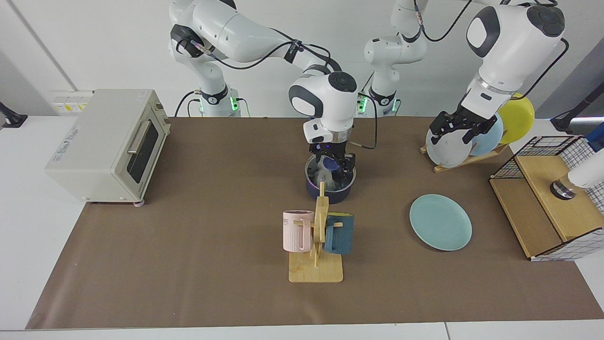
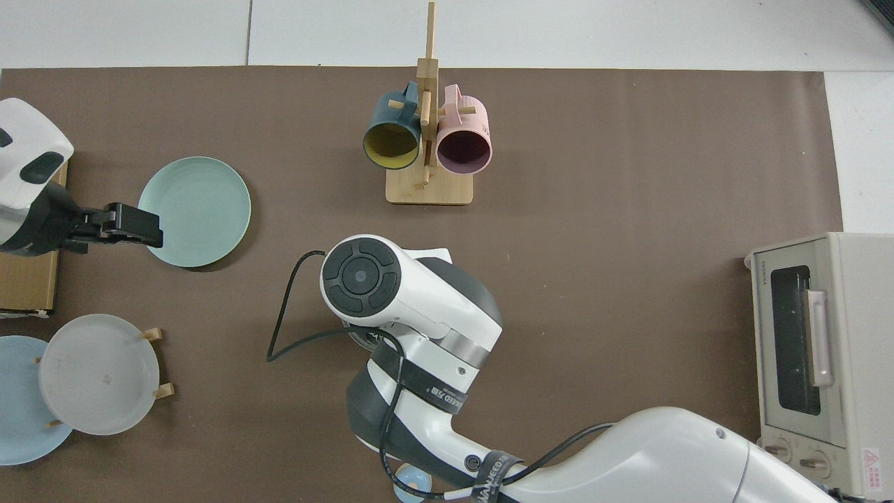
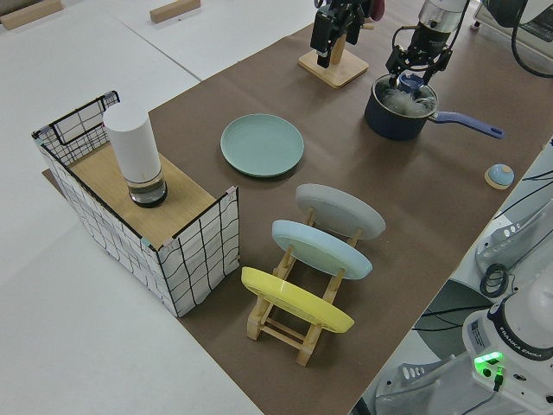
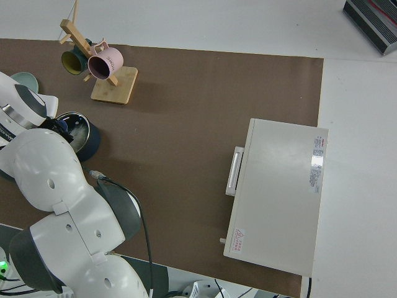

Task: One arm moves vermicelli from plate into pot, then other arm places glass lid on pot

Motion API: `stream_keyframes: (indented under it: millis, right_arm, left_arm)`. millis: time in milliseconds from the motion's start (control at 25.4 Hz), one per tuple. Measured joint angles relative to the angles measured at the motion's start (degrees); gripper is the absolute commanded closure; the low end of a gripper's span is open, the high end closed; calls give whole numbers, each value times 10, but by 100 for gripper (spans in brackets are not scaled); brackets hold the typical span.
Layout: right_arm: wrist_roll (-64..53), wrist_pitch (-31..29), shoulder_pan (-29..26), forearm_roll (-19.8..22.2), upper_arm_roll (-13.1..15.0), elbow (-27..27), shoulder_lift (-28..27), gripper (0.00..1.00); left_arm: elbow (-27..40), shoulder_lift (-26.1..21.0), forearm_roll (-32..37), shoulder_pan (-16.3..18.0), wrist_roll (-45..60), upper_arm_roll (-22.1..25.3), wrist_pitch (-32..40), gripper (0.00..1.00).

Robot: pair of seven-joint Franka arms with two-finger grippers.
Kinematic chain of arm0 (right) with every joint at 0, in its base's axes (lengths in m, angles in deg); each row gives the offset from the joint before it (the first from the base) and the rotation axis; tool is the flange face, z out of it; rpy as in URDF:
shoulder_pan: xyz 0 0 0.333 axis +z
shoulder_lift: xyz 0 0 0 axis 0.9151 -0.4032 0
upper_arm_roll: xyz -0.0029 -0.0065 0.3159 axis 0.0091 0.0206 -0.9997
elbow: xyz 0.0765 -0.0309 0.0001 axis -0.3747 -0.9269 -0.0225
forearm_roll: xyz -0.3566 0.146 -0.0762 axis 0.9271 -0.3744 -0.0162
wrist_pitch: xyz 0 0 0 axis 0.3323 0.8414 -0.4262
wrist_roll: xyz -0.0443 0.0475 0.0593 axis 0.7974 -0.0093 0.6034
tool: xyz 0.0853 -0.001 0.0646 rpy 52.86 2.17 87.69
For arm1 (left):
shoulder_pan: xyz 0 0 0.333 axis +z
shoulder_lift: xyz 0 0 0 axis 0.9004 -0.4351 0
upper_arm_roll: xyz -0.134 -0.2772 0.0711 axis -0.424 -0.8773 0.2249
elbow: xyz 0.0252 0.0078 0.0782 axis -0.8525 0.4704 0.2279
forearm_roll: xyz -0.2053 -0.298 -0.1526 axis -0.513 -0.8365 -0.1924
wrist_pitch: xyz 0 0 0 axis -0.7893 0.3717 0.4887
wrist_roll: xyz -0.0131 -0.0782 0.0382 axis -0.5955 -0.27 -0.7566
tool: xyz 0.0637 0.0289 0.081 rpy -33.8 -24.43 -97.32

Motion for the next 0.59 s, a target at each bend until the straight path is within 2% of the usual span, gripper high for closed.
stream_keyframes:
  millis: [197, 355, 434, 592]
  right_arm:
    - [0, 55, -3, 0, -36, 35, 8, 0]
    - [-9, 74, -21, 2, -68, 42, 22, 0]
    - [-34, 84, -28, 2, -73, 44, 33, 0]
    - [-80, 96, -37, -1, -68, 48, 56, 0]
  left_arm:
    - [0, 0, 0, 0, 0, 0, 0, 0]
    - [0, 0, 0, 0, 0, 0, 0, 0]
    - [0, 0, 0, 0, 0, 0, 0, 0]
    - [0, 0, 0, 0, 0, 0, 0, 0]
